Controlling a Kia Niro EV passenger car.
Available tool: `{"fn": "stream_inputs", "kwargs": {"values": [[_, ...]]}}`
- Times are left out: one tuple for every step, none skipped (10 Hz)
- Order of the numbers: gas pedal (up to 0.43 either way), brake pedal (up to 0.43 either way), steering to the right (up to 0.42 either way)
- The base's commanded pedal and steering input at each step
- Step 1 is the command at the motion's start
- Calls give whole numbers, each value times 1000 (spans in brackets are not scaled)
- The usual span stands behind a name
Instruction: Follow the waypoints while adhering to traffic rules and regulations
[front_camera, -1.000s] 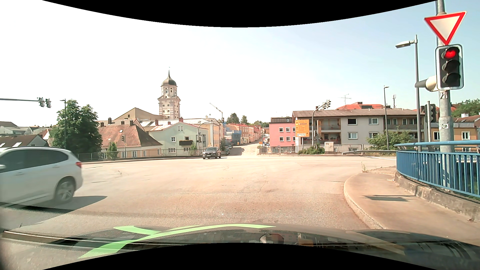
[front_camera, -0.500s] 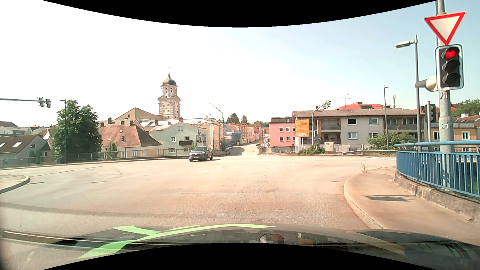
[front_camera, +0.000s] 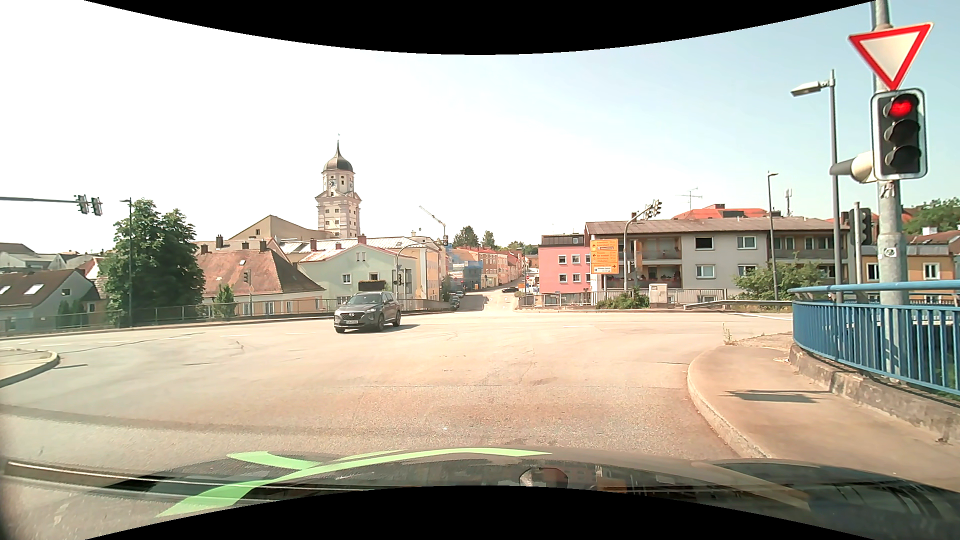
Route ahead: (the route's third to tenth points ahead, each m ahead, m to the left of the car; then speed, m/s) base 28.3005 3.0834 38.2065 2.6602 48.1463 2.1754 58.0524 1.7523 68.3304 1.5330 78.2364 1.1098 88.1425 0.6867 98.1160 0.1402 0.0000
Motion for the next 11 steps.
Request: {"fn": "stream_inputs", "kwargs": {"values": [[0,323,-8],[0,323,-8],[0,329,-8],[0,329,-8],[0,335,-8],[0,335,-8],[0,335,-8],[0,335,-8],[0,335,-8],[0,335,-8],[0,335,-8]]}}
